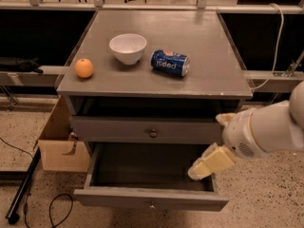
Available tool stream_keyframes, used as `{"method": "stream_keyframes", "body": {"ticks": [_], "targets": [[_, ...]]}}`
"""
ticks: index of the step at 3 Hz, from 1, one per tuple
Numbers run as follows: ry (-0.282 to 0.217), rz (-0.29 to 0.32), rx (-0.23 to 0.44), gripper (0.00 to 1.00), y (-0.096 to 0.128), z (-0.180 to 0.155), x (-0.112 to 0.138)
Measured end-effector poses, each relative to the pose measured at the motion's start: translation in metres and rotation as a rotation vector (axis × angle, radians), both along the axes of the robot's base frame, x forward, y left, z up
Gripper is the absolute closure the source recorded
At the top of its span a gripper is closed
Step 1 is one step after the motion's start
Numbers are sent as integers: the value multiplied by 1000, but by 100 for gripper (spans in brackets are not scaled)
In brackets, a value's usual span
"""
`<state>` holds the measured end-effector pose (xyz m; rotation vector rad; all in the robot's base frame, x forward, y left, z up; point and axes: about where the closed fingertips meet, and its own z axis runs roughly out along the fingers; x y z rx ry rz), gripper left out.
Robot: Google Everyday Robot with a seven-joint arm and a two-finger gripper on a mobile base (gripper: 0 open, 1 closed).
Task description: Close middle drawer
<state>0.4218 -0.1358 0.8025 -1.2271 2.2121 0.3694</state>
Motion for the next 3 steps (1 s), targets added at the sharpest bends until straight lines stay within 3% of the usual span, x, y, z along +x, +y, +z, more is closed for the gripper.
{"method": "stream_keyframes", "body": {"ticks": [1, 2, 3], "targets": [[152, 24, -7, 3, 11, -72, -32], [199, 28, 1, 26, 13, -99, -42], [229, 11, 30, 57, 16, -125, -39]]}}
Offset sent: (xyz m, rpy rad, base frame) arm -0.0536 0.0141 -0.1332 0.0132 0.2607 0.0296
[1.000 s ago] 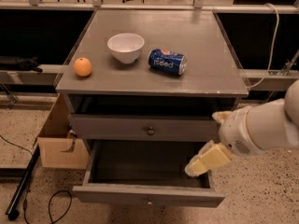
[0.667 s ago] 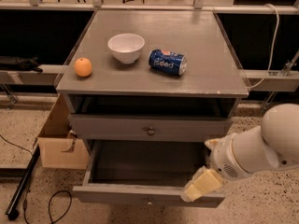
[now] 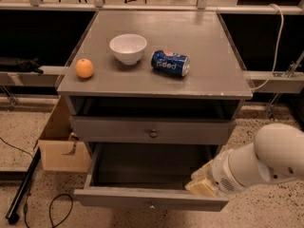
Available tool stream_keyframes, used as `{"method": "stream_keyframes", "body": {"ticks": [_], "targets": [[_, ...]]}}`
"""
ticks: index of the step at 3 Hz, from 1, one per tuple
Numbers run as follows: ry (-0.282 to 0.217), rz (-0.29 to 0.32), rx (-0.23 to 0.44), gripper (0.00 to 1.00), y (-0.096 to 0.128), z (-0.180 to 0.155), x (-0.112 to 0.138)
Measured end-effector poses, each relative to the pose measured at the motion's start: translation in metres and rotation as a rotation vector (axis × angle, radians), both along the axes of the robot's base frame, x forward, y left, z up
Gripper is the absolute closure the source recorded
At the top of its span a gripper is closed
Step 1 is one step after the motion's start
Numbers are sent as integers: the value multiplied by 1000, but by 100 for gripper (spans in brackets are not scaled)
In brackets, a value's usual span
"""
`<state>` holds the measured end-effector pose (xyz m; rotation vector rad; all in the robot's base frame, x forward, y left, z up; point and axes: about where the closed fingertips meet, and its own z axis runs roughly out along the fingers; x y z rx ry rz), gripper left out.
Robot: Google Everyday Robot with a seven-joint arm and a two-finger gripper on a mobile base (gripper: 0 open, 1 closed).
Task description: Close middle drawer
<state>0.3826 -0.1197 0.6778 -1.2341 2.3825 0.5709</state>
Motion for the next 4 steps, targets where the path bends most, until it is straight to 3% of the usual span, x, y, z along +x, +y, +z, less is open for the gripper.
{"method": "stream_keyframes", "body": {"ticks": [1, 2, 3, 4], "targets": [[42, -18, 14, 81, -1, -25, 0], [44, -17, 15, 100, -1, -26, -1], [40, -15, 20, 100, 1, -24, -2], [115, -6, 43, 100, 18, -61, -13]]}}
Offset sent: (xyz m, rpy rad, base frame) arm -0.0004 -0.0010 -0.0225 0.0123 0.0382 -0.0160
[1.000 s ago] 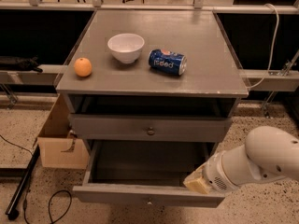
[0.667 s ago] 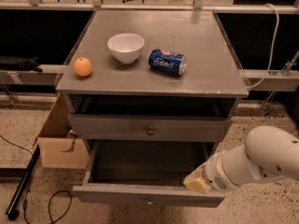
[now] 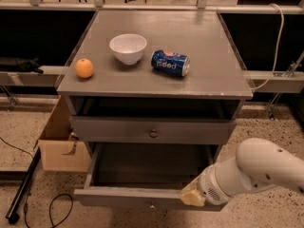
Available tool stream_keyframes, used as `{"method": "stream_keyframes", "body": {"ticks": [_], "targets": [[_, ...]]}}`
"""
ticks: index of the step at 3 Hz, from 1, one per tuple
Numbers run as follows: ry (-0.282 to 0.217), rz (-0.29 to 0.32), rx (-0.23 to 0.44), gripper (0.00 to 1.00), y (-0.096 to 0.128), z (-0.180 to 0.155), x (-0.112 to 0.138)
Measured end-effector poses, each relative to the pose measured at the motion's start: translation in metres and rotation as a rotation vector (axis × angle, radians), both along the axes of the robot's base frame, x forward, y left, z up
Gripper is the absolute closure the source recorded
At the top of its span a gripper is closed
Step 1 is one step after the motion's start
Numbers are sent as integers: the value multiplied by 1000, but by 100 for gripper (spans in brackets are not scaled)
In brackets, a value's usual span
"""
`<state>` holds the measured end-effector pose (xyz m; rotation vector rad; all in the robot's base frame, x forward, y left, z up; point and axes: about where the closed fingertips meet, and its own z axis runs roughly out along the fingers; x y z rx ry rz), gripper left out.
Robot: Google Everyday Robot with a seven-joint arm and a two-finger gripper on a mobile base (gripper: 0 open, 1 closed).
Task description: Close middle drawer
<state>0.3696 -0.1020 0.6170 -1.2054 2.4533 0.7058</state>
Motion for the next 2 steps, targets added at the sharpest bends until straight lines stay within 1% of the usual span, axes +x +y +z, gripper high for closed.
{"method": "stream_keyframes", "body": {"ticks": [1, 2], "targets": [[91, -9, 18, 100, 16, -59, -9], [118, -22, 23, 100, 21, -84, -10]]}}
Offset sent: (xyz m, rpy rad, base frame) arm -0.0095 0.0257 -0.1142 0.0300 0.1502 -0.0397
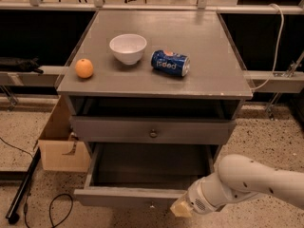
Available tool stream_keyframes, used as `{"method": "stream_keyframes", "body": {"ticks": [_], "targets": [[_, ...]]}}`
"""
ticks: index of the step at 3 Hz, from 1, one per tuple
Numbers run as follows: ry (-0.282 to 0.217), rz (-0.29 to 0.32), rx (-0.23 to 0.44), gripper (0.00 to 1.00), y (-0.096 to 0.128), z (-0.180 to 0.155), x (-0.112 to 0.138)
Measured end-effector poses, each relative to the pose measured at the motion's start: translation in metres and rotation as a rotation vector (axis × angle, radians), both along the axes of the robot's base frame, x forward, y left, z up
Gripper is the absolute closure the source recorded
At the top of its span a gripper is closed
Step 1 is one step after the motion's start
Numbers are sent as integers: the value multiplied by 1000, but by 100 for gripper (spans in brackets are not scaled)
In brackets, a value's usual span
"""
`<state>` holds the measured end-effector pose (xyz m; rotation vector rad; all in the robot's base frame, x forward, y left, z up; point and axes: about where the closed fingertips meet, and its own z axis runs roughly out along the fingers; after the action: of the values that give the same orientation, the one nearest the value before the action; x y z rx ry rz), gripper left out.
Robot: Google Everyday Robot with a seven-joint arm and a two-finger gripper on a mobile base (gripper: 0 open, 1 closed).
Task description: Close middle drawer
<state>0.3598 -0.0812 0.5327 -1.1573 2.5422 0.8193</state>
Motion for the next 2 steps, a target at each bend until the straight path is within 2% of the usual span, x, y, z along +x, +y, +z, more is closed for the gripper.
{"method": "stream_keyframes", "body": {"ticks": [1, 2], "targets": [[27, -54, 21, 100, -2, -40, 4], [27, -54, 21, 100, -2, -40, 4]]}}
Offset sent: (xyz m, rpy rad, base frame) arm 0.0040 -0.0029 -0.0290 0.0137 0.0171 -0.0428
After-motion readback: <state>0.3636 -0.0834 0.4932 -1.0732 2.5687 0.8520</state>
